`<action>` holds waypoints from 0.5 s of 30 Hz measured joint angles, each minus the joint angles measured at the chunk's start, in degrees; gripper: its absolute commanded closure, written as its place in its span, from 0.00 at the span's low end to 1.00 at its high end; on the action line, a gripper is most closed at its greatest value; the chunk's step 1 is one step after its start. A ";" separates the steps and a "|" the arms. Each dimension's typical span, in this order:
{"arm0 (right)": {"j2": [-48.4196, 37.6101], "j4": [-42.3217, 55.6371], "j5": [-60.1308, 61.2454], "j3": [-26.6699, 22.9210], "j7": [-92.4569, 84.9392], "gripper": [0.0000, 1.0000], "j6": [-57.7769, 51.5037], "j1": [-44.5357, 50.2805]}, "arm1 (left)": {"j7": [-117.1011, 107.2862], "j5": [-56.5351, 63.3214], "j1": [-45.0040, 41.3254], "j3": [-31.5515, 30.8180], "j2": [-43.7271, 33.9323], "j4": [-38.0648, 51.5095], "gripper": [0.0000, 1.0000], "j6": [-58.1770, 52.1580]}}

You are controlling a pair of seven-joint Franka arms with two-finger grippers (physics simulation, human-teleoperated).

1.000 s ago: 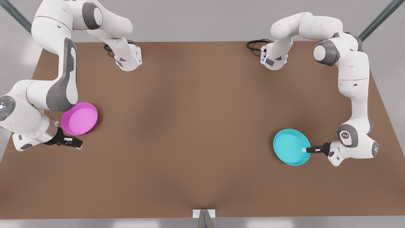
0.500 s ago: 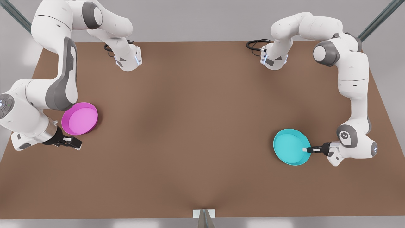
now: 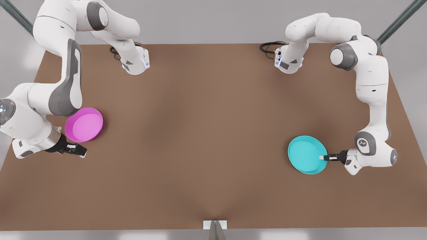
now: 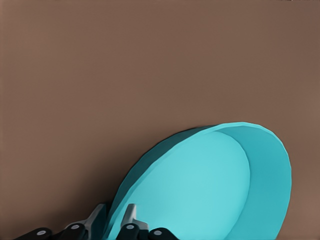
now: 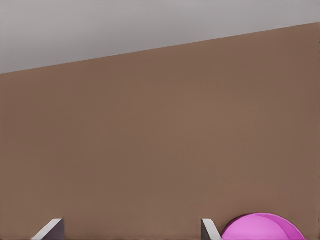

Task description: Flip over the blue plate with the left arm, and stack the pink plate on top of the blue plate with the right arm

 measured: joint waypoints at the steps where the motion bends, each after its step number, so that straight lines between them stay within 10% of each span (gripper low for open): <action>1: 0.04 0.00 -0.07 0.00 0.05 0.00 0.03 0.04 | 0.37 -0.02 0.00 0.05 0.24 0.00 0.65 0.00; 15: 0.18 0.00 -0.04 0.17 -0.48 0.00 0.98 0.81 | 0.79 0.02 0.00 0.01 0.36 0.46 0.70 -0.45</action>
